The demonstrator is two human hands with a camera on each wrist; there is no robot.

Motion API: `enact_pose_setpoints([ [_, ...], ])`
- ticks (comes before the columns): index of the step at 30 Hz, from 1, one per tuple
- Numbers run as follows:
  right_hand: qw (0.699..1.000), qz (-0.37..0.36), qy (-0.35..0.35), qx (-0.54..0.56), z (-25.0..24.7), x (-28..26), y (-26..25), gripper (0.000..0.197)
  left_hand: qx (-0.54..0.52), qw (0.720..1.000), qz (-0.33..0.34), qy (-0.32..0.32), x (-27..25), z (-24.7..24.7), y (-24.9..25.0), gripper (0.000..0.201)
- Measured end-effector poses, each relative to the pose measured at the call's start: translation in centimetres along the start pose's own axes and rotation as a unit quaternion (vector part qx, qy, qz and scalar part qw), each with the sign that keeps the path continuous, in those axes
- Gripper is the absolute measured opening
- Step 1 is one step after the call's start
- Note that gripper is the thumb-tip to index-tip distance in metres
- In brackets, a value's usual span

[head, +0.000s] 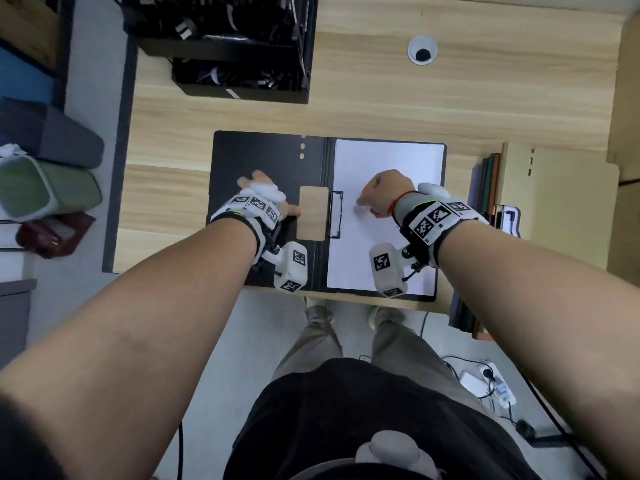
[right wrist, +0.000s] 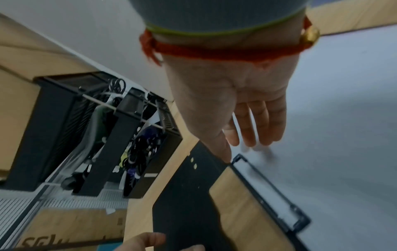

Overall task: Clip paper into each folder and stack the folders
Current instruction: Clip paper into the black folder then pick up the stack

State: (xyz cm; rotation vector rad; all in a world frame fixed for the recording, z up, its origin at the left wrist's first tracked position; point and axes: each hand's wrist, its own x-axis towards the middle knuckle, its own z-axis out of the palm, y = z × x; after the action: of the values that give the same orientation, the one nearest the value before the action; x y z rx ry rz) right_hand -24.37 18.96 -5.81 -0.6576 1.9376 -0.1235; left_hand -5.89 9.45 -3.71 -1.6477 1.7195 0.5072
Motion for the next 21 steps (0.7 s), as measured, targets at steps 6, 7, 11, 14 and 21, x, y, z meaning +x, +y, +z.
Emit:
enact_pose_setpoints([
  [6, 0.994, 0.004, -0.011, -0.106, 3.5, 0.4, -3.4, 0.041, 0.025, 1.0, -0.01, -0.015, 2.2, 0.2, -5.7, 0.064],
  [7, 0.993, 0.013, -0.011, -0.118, 3.7, 0.3, -3.6, 0.046, 0.027, 1.0, 0.003, -0.009, 2.2, 0.2, -6.3, 0.048],
  [11, 0.986, 0.039, 0.008, -0.163, 4.3, 0.3, -4.5, 0.066, 0.011, 0.999, -0.029, -0.017, 1.8, -0.3, -7.5, 0.096],
  [14, 0.985, 0.05, 0.012, -0.163, 4.7, 0.3, -5.0, 0.061, -0.003, 1.0, -0.01, -0.017, 2.3, -0.9, -8.3, 0.091],
  [21, 0.988, 0.069, 0.022, -0.137, 4.9, -0.6, -5.4, 0.074, -0.081, 0.996, -0.011, -0.034, 3.2, -1.8, -10.7, 0.082],
])
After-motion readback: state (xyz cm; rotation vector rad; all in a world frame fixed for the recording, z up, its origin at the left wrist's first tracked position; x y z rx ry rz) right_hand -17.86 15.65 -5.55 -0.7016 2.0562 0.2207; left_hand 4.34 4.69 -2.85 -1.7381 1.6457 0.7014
